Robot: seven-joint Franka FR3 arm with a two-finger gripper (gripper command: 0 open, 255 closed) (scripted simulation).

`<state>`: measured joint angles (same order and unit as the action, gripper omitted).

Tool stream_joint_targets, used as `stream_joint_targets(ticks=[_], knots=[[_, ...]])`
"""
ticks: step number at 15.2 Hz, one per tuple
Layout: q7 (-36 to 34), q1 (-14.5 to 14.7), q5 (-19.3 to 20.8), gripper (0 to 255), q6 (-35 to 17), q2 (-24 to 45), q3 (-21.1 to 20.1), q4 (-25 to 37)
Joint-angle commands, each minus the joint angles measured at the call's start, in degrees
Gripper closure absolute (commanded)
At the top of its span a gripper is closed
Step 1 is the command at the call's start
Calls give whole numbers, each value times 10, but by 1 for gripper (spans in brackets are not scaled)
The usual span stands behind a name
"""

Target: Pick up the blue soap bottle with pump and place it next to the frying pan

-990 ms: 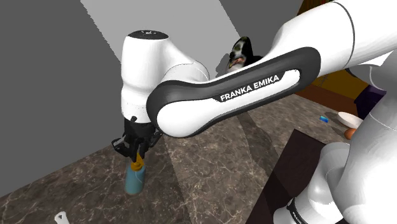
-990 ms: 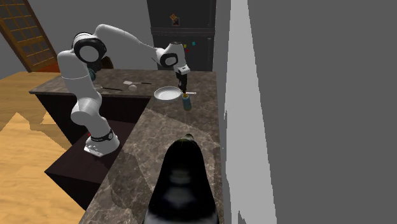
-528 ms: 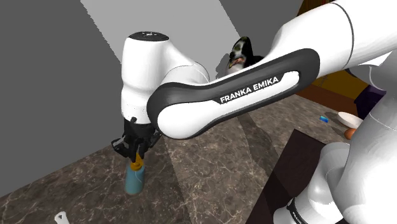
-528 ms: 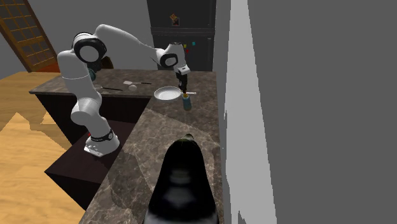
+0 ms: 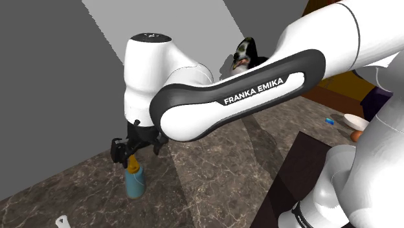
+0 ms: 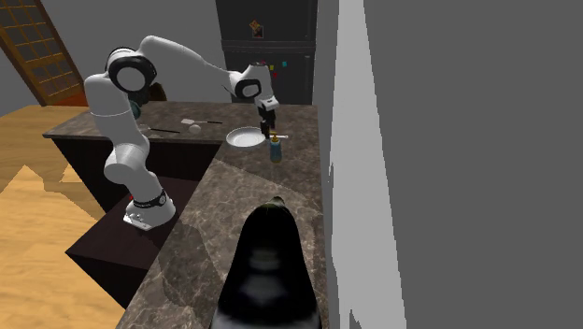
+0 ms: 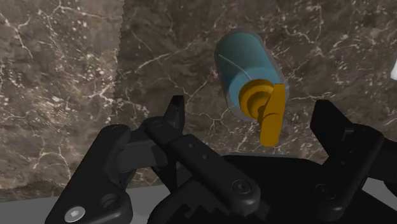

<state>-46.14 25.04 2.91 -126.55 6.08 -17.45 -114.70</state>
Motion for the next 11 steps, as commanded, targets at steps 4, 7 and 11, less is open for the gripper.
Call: stream_joint_targets(ticks=[4,7,11], knots=[[9,-2,-12,0,59,-30,-1,30],[9,-2,-12,0,59,-30,-1,30],[9,-2,-12,0,59,-30,-1,30]])
